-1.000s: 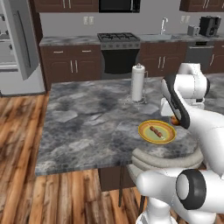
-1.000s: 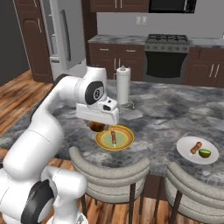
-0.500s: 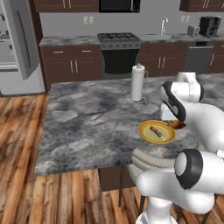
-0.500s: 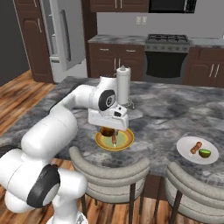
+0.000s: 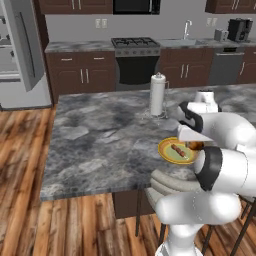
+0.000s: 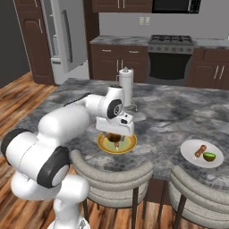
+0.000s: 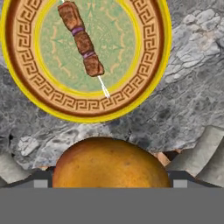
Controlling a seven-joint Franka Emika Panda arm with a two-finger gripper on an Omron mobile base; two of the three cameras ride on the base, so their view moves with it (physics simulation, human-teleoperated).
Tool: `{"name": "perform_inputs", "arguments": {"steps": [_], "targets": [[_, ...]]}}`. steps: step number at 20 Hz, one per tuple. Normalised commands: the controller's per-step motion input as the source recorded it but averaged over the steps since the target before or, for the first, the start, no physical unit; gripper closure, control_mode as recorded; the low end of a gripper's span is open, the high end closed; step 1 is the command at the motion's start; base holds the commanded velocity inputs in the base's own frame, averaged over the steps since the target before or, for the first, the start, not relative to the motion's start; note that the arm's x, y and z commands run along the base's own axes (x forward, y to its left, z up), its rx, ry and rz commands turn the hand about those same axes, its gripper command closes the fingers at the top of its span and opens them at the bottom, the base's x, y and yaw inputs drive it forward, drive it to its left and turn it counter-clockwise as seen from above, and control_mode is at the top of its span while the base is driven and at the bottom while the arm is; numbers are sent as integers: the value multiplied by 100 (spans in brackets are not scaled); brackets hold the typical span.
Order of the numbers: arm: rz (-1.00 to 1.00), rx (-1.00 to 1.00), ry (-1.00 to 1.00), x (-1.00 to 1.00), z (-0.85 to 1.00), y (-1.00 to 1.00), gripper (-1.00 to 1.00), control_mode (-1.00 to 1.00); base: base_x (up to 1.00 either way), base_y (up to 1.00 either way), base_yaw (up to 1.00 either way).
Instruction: Pick up the kiwi and mango from the fridge and place one fruit on each plate on the dining counter.
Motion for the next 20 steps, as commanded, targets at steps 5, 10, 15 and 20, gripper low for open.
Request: {"name": "perform_inputs", "arguments": {"steps": [5,10,15,20], "targets": [[0,0,0,44,-46,-7,100,-100,0,0,0],[0,0,0,46,-44,-11,100,-100,0,0,0],[0,0,0,39,-36,-7,100,-100,0,0,0],[0,0,0,23,-24,0,100,-100,0,0,0]]}}
